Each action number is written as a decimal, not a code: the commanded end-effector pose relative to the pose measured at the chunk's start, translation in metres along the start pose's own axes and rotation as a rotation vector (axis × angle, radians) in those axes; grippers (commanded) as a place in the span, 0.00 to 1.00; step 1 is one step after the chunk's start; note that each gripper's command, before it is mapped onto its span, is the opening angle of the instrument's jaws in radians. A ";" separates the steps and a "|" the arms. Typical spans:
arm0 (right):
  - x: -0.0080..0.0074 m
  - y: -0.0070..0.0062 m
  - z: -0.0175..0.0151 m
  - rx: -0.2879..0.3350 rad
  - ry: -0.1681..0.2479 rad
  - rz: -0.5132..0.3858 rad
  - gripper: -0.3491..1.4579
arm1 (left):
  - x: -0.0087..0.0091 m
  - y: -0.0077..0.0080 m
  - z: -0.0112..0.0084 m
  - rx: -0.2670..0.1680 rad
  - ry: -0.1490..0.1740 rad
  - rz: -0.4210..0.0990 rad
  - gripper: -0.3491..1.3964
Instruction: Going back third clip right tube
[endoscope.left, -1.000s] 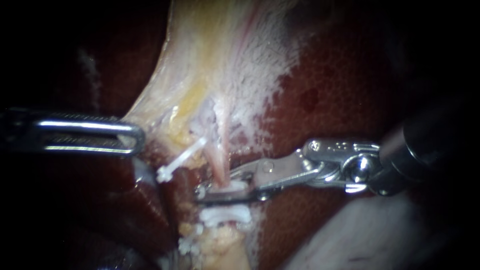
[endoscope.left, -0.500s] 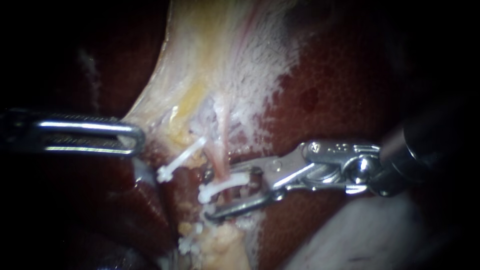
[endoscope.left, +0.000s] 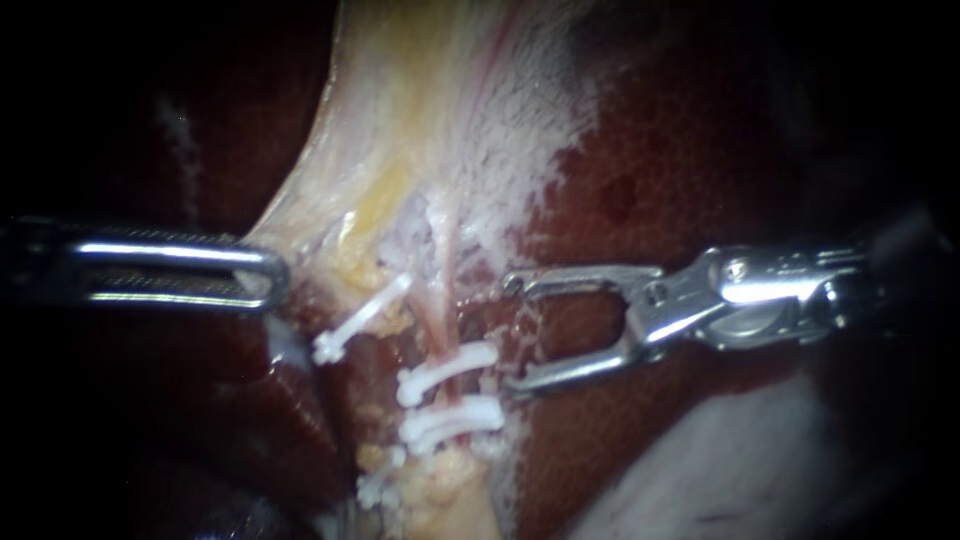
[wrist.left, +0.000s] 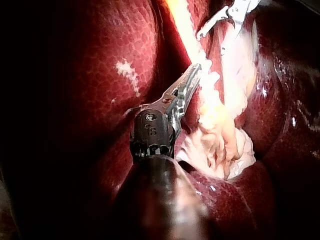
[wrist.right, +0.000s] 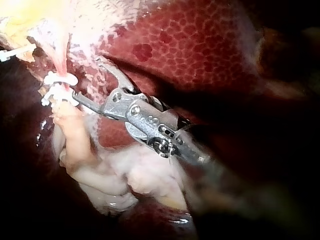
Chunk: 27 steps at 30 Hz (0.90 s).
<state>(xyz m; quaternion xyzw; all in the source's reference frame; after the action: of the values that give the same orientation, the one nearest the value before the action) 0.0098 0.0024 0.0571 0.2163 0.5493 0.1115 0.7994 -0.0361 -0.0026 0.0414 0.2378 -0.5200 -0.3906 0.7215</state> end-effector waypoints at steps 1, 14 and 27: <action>0.0002 0.0000 -0.0003 -0.001 0.000 -0.008 0.52 | 0.0000 0.0001 0.0000 0.001 0.000 0.000 0.00; 0.0002 -0.0009 -0.0021 0.010 0.000 -0.039 0.52 | 0.0008 0.0013 0.0002 0.002 0.001 0.004 0.00; -0.0003 -0.0014 -0.0028 0.041 0.002 -0.067 0.52 | 0.0043 0.0050 0.0020 -0.010 0.015 0.000 0.00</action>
<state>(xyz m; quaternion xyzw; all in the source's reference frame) 0.0069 0.0017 0.0558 0.2134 0.5591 0.0732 0.7978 -0.0358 -0.0032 0.0488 0.2358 -0.5126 -0.3906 0.7274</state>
